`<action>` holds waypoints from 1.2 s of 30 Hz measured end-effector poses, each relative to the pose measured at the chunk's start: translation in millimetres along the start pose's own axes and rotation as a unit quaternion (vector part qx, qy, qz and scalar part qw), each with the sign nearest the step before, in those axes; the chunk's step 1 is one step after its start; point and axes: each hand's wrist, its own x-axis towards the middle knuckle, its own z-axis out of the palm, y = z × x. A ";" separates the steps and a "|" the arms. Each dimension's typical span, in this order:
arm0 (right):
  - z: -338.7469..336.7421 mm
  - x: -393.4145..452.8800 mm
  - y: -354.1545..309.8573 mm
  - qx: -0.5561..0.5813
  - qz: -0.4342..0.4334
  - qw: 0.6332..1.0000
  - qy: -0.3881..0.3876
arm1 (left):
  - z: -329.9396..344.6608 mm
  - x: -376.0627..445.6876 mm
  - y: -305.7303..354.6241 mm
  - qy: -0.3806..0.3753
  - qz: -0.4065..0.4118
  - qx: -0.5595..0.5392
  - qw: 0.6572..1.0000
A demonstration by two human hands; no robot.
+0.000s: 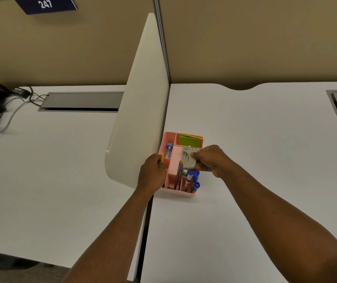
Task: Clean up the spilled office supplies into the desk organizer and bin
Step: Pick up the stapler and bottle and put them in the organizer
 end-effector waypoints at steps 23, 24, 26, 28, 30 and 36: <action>-20.2 -41.1 17.3 -0.184 -0.218 0.936 0.207 | -9.4 -37.0 2.1 0.017 0.048 0.043 0.998; -19.4 -48.9 21.5 -0.187 -0.233 0.930 0.215 | -10.2 -43.5 1.6 0.020 0.063 0.049 0.997; -16.9 -63.3 31.2 -0.191 -0.259 0.918 0.233 | -12.4 -56.2 -0.5 0.025 0.098 0.058 0.993; -12.2 -79.2 42.3 -0.207 -0.267 0.908 0.248 | -16.1 -69.5 -2.9 0.026 0.129 0.068 0.989; -5.6 -96.2 57.5 -0.261 -0.270 0.888 0.265 | -20.8 -83.7 -6.6 0.026 0.163 0.088 0.982; 22.2 -165.4 105.7 -0.440 -0.331 0.775 0.310 | -33.5 -140.8 -30.0 0.077 0.226 0.262 0.935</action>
